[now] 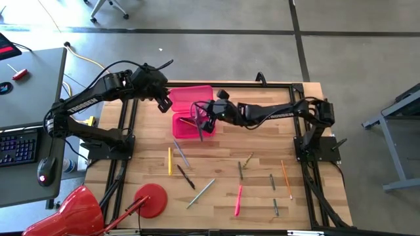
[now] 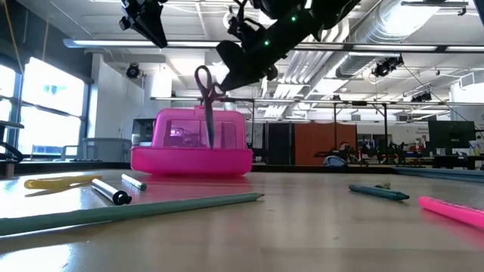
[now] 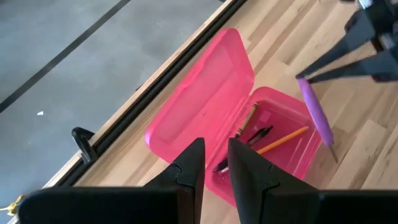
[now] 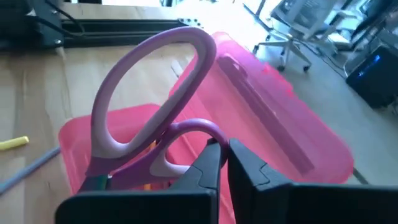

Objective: Pick & place school supplies into a supply box
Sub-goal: Put the purple scissors into the pink supply box

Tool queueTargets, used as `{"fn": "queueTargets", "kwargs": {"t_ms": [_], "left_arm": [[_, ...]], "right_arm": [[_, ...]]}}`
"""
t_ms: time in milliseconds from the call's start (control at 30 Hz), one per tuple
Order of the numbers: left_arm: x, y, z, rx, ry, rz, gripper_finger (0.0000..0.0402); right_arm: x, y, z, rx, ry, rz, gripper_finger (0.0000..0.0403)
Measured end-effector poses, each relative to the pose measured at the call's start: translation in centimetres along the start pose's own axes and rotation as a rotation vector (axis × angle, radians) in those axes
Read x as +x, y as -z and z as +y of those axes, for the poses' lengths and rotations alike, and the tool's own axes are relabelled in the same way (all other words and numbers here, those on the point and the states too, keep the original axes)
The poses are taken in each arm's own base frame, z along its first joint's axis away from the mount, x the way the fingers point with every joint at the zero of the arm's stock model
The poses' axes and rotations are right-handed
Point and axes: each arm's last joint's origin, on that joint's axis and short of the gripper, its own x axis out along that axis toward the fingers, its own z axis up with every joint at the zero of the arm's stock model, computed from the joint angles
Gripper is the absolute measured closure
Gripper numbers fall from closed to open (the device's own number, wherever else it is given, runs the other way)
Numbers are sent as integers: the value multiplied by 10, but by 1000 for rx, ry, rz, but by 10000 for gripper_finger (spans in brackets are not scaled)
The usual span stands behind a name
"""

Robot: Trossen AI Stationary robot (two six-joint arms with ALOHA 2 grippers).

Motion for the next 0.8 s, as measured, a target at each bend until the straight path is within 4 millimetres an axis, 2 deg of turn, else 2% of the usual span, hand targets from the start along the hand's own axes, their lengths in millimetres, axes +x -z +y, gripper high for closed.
{"fn": "queueTargets", "kwargs": {"t_ms": [167,267,467,800], "left_arm": [[0,0,0,0,0,0,300],[0,0,0,7,0,0,300],[0,0,0,19,0,-2,300],[0,-1,0,17,0,-7,300]], "right_arm": [[-5,-27,-11,-135,74,-21,403],[-5,-34,-17,-207,91,-16,403],[7,-10,-27,-261,36,85,402],[17,28,-26,-237,-72,63,402]]}}
